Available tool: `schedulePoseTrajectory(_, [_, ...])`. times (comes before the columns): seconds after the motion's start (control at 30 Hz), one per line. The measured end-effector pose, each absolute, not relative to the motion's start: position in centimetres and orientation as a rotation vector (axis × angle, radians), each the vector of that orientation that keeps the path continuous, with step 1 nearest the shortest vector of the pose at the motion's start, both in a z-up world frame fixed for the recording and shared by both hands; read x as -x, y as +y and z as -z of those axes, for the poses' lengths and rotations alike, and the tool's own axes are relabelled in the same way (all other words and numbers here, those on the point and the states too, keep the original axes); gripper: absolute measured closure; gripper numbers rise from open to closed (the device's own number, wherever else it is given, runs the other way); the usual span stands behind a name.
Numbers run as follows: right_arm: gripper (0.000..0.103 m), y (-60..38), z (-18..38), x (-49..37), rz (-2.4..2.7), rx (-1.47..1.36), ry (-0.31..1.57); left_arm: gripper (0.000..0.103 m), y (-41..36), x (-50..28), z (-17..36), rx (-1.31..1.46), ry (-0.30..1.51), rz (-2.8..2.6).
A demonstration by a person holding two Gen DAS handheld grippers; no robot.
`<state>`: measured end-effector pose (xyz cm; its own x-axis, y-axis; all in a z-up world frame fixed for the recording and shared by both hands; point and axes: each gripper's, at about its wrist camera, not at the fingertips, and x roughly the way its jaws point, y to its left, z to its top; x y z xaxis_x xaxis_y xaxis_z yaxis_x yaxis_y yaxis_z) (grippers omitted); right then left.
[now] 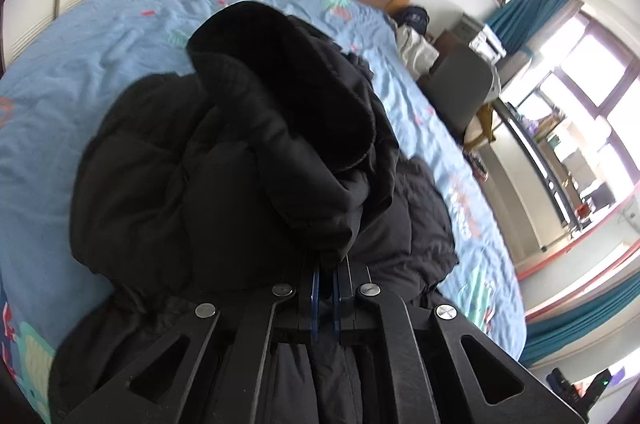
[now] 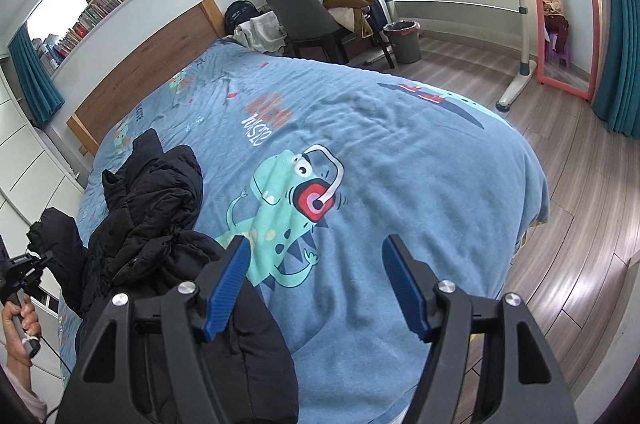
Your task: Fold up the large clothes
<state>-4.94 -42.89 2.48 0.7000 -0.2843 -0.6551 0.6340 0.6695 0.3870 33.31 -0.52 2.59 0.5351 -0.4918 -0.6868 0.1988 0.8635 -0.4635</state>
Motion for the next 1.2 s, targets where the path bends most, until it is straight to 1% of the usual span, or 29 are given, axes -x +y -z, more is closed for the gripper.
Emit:
schedulePoseTrajectory(0.23, [0.036,-42.7,-1.3,4.5,0.544,-0.654,0.620,0.099,-4.3,-33.1,1.5,0.269,1.019,0.402])
schedulePoseTrajectory(0.33, [0.036,-42.3,-1.2,4.0,0.538,-0.635,0.633,0.096,-4.7,-32.6,2.6,0.289,1.045,0.404])
schedulePoseTrajectory(0.4, [0.036,-41.8,-1.2,3.5,0.529,-0.616,0.643,0.088,-4.7,-32.5,2.7,0.310,1.062,0.420])
schedulePoseTrajectory(0.43, [0.036,-41.7,-1.3,3.3,0.525,-0.606,0.647,0.086,-4.7,-32.5,2.7,0.312,1.065,0.426])
schedulePoseTrajectory(0.5, [0.036,-41.0,-1.5,2.5,0.511,-0.585,0.656,0.074,-4.6,-32.2,2.3,0.315,1.068,0.450])
schedulePoseTrajectory(0.63, [0.036,-39.3,-2.1,0.8,0.465,-0.539,0.671,0.072,-4.2,-31.3,0.9,0.314,1.052,0.496])
schedulePoseTrajectory(0.73, [0.036,-37.6,-2.9,-0.8,0.415,-0.489,0.686,0.069,-2.4,-30.4,-0.8,0.314,1.012,0.504])
schedulePoseTrajectory(0.8, [0.036,-36.2,-3.4,-2.1,0.376,-0.454,0.693,0.064,-0.7,-30.1,-1.5,0.322,0.989,0.487])
schedulePoseTrajectory(0.97, [0.036,-31.6,-5.1,-6.5,0.240,-0.363,0.704,0.064,5.6,-30.1,-3.1,0.299,0.932,0.358])
schedulePoseTrajectory(1.2, [0.036,-22.9,-7.1,-15.6,0.003,-0.249,0.702,0.064,12.1,-31.7,-3.1,0.291,0.911,0.231])
